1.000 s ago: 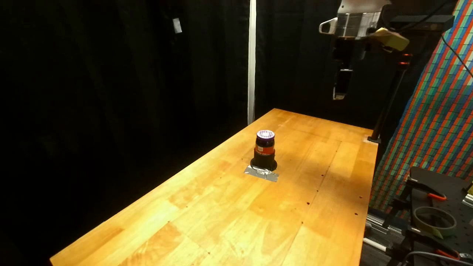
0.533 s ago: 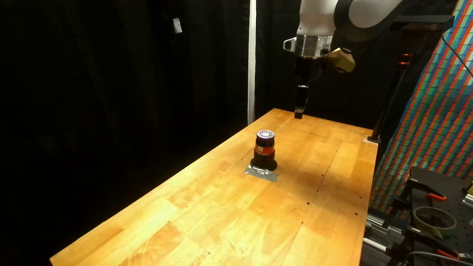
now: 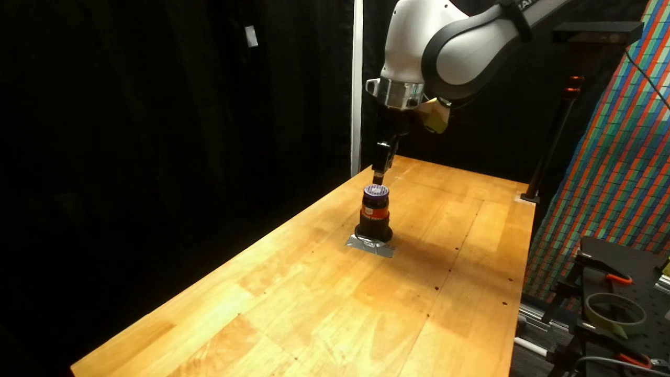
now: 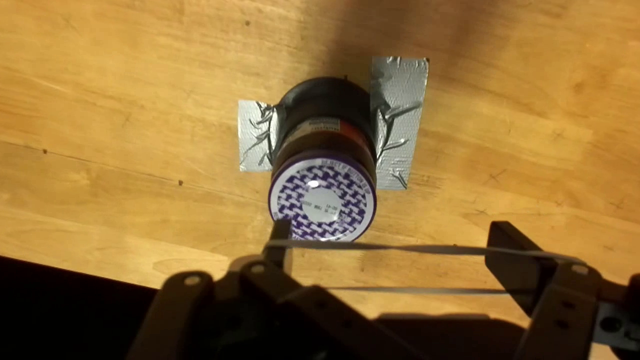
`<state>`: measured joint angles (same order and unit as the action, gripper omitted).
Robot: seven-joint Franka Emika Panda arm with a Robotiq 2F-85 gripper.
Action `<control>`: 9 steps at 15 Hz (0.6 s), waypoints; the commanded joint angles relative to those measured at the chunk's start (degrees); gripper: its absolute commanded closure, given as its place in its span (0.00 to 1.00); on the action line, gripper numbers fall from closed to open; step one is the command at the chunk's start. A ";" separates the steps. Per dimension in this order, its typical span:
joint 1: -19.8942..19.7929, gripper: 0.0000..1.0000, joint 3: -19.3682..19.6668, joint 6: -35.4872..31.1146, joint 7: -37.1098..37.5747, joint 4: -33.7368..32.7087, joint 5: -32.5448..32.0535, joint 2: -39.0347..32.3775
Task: Put the rubber band on the cup
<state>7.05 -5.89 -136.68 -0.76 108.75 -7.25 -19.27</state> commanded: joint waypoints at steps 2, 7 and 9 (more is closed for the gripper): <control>0.45 0.00 1.25 -3.32 0.76 -5.71 -0.70 -5.91; 0.80 0.00 3.19 -4.88 1.80 -9.16 -1.45 -10.64; 0.88 0.00 3.94 -5.52 2.08 -10.39 -1.87 -12.27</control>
<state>7.05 -3.39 -141.04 -0.33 102.02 -7.84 -28.46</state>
